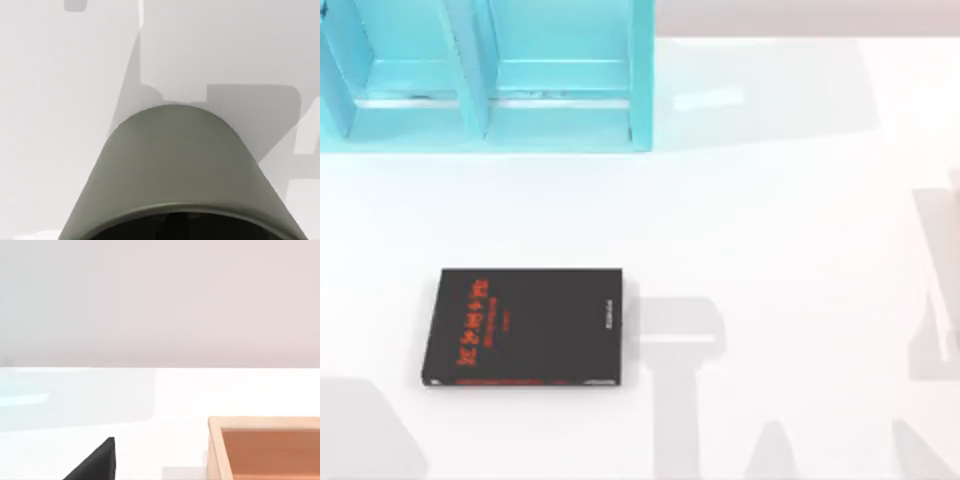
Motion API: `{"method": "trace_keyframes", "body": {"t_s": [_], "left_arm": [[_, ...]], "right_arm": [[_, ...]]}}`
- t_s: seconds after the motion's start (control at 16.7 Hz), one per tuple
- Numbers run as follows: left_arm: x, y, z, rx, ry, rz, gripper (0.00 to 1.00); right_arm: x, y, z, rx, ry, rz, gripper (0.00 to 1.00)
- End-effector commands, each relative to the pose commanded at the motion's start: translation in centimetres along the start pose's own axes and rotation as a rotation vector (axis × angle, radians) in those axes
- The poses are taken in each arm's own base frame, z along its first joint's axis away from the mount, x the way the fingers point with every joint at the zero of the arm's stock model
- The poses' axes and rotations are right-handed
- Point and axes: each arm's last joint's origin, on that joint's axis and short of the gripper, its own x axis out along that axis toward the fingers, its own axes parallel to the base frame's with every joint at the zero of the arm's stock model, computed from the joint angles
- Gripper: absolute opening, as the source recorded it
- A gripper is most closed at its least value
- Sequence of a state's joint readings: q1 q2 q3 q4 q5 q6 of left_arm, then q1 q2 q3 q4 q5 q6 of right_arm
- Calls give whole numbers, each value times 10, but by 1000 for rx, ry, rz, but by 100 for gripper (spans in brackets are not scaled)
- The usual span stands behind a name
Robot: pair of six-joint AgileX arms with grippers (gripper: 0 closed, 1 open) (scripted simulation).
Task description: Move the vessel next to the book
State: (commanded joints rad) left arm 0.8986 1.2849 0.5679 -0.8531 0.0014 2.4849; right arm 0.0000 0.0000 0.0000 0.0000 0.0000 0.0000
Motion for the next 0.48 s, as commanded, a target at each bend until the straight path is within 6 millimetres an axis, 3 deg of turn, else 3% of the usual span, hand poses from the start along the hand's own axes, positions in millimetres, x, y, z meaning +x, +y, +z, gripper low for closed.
{"method": "trace_keyframes", "body": {"t_s": [0.3,0.48], "left_arm": [[0,0,0,0,0,0,2],[0,0,0,0,0,0,0]], "right_arm": [[0,0,0,0,0,0,100],[0,0,0,0,0,0,100]]}}
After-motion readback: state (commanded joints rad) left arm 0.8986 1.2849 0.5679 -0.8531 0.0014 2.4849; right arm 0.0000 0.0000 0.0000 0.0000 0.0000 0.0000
